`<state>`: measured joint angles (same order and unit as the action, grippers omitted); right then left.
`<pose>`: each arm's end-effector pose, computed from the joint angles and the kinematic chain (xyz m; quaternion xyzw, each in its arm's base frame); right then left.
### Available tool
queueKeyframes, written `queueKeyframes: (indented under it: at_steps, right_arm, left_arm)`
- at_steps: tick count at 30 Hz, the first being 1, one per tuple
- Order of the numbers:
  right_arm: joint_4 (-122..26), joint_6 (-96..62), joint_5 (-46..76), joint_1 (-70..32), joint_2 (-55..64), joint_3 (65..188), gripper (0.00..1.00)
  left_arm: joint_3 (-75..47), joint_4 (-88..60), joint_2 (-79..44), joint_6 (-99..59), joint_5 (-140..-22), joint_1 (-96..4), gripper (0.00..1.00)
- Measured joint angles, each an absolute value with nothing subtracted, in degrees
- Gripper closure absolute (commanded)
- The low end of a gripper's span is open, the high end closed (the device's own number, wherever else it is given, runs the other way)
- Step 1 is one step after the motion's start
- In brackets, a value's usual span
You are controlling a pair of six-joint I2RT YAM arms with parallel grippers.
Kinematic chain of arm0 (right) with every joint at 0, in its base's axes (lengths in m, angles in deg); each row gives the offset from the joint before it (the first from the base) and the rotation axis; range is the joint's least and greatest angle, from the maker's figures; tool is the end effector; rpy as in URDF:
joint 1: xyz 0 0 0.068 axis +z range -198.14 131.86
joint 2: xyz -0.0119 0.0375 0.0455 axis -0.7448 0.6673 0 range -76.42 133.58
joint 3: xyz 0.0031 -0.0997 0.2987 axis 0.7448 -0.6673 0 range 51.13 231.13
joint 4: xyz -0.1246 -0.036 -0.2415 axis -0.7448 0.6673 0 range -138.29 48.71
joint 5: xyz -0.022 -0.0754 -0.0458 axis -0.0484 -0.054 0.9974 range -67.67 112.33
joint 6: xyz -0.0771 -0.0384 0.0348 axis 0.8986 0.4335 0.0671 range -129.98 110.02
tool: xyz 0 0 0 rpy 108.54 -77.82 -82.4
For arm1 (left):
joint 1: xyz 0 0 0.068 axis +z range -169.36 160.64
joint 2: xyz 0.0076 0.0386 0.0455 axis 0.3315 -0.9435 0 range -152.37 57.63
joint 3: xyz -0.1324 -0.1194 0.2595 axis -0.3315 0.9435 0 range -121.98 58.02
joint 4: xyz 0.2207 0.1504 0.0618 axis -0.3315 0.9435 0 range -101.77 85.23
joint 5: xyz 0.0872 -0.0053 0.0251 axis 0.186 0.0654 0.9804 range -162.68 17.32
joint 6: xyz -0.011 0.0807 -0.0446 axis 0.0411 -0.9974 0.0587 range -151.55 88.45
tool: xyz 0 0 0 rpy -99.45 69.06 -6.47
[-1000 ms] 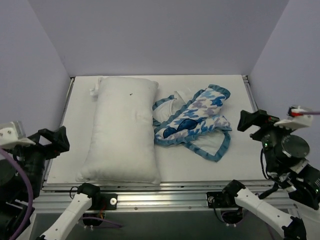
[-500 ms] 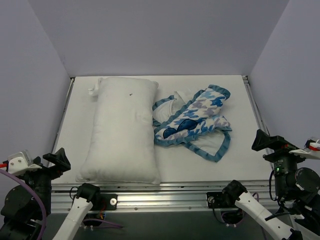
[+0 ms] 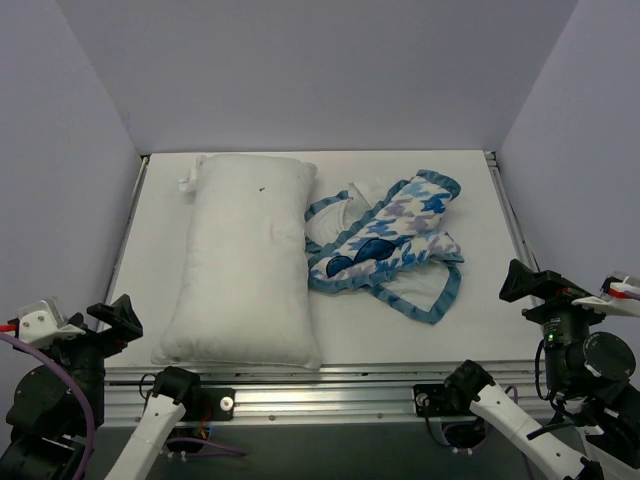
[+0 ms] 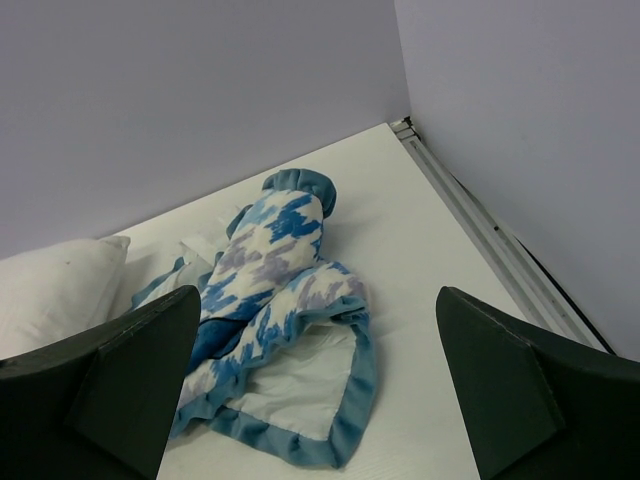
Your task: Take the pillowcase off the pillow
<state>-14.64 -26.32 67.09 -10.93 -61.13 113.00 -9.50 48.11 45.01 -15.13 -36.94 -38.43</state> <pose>0.0258 -0.0544 0.4534 0.1885 0.6205 0.1141 0.7526 -0.0210 0.0589 0.4143 -0.1911 0.7061 0.0194 0.6815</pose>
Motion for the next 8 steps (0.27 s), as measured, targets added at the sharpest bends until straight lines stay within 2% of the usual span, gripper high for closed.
queueKeyframes:
  at_steps: [8]
  right_arm:
    - [-14.8,-26.2,66.9,-10.9,-60.7,112.8,0.00]
  left_arm:
    - [-9.5,48.1,44.2,-14.6,-36.9,-38.4,0.06]
